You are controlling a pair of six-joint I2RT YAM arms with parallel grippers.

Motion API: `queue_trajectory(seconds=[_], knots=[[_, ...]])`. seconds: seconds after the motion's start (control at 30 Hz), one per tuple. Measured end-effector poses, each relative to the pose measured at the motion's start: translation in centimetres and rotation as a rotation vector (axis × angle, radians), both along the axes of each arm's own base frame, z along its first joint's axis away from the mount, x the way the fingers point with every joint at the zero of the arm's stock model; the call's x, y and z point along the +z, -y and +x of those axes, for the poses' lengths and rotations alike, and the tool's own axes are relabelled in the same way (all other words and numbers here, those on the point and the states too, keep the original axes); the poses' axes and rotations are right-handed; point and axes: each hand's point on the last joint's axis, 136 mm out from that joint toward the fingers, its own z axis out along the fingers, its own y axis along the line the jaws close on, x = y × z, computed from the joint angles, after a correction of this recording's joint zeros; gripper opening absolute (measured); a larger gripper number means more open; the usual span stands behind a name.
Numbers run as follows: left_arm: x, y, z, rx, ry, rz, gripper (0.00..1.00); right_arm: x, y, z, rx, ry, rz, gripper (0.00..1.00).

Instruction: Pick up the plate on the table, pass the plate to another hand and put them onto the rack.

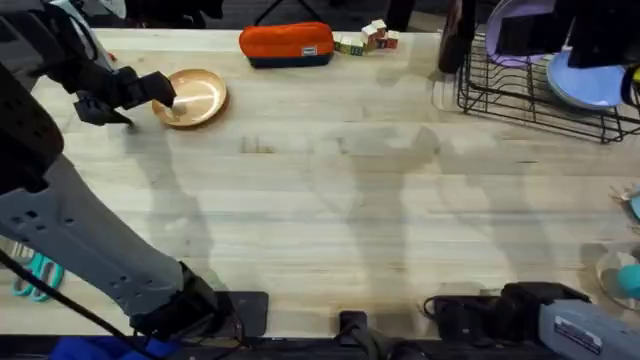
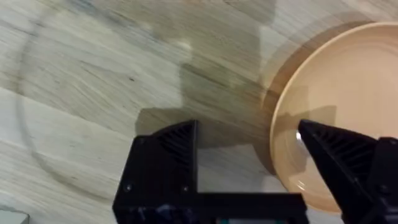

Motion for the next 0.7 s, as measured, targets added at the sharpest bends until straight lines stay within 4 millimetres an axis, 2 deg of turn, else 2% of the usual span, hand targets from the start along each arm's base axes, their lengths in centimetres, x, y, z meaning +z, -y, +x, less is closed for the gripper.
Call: queue_trajectory(seconds=[0.27, 0.43, 0.7], knots=[[-0.02, -0.24, -0.23, 0.004, -0.006, 0.001, 0.837, -0.01, 0.00, 0.01, 0.000, 0.000, 0.000, 0.995], [-0.07, -0.12, -0.28, 0.001, -0.008, -0.006, 0.608, 0.00, 0.00, 0.00, 0.000, 0.000, 0.000, 0.995], [-0.19, 0.16, -0.45, -0.001, -0.017, -0.017, 0.332, 0.00, 0.00, 0.00, 0.000, 0.000, 0.000, 0.995]])
